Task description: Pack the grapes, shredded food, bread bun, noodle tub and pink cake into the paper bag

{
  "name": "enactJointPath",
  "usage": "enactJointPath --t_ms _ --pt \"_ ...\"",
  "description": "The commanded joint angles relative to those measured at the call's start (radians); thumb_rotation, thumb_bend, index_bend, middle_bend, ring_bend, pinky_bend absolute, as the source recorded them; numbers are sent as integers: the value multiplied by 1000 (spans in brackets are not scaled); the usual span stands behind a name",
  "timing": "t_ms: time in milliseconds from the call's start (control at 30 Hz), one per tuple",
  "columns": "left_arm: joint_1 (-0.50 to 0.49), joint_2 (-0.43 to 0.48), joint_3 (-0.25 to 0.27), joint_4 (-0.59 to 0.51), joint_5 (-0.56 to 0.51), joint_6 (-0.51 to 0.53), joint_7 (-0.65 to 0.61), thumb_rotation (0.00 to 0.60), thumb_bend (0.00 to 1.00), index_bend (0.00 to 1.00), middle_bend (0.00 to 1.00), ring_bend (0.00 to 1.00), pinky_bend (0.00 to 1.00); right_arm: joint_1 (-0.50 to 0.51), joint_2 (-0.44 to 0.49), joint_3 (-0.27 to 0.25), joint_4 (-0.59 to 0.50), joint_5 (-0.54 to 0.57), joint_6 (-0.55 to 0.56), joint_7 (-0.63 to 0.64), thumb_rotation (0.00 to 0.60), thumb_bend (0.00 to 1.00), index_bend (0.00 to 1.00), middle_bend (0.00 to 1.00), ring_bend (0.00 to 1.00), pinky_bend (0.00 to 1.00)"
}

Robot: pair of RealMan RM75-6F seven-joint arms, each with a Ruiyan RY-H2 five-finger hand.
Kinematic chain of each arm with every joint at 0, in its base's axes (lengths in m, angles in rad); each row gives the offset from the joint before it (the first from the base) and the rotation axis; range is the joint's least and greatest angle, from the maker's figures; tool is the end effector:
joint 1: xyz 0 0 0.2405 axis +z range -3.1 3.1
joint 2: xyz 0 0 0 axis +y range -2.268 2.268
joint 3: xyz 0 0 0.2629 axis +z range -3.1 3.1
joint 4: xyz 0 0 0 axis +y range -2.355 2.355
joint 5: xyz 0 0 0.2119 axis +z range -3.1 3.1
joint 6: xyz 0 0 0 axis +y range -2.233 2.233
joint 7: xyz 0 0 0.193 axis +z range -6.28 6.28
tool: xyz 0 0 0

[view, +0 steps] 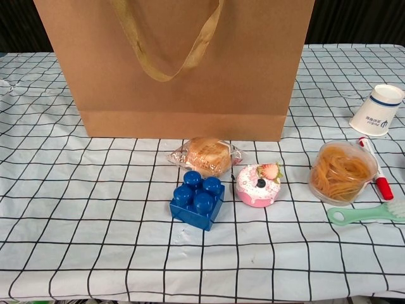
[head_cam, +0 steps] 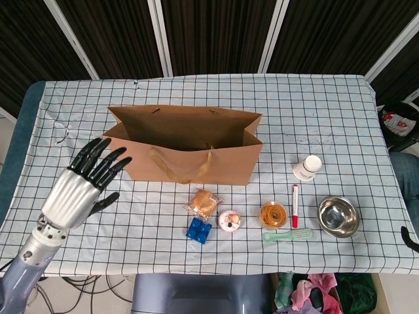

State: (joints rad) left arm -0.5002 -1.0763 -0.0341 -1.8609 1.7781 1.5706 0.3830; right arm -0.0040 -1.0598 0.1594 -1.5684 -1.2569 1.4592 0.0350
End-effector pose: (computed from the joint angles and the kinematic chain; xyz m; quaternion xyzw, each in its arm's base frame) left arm -0.1103 0.2828 0.1554 -0.7055 -0.0930 -0.5280 0.4635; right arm -0.3808 -0.2156 0.2227 0.4842 -0.4155 0.3350 0.6933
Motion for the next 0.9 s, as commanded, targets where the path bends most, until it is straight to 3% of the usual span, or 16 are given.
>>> enactJointPath --t_ms 33,167,367,567,900 --pt "121 -96 144 217 115 64 -160 600 73 188 174 55 131 1 -1 -1 -1 -1 -3 -4 600 303 157 115 248 274" --pt "115 -144 156 264 120 0 -169 600 74 186 181 61 139 2 -1 -2 -1 -2 -4 -3 600 303 157 115 248 274" --pt "75 -193 146 240 69 -168 -115 600 74 184 183 71 163 0 1 0 0 -1 -1 3 600 304 157 115 248 274" --pt "-17 -309 60 213 -78 -400 -29 600 74 169 180 72 169 -1 4 -1 0 -3 -5 13 600 303 157 115 248 274" --pt "-105 -473 -42 284 -201 -526 50 600 95 182 184 71 171 -1 5 0 1 -2 -6 15 600 303 157 115 249 274"
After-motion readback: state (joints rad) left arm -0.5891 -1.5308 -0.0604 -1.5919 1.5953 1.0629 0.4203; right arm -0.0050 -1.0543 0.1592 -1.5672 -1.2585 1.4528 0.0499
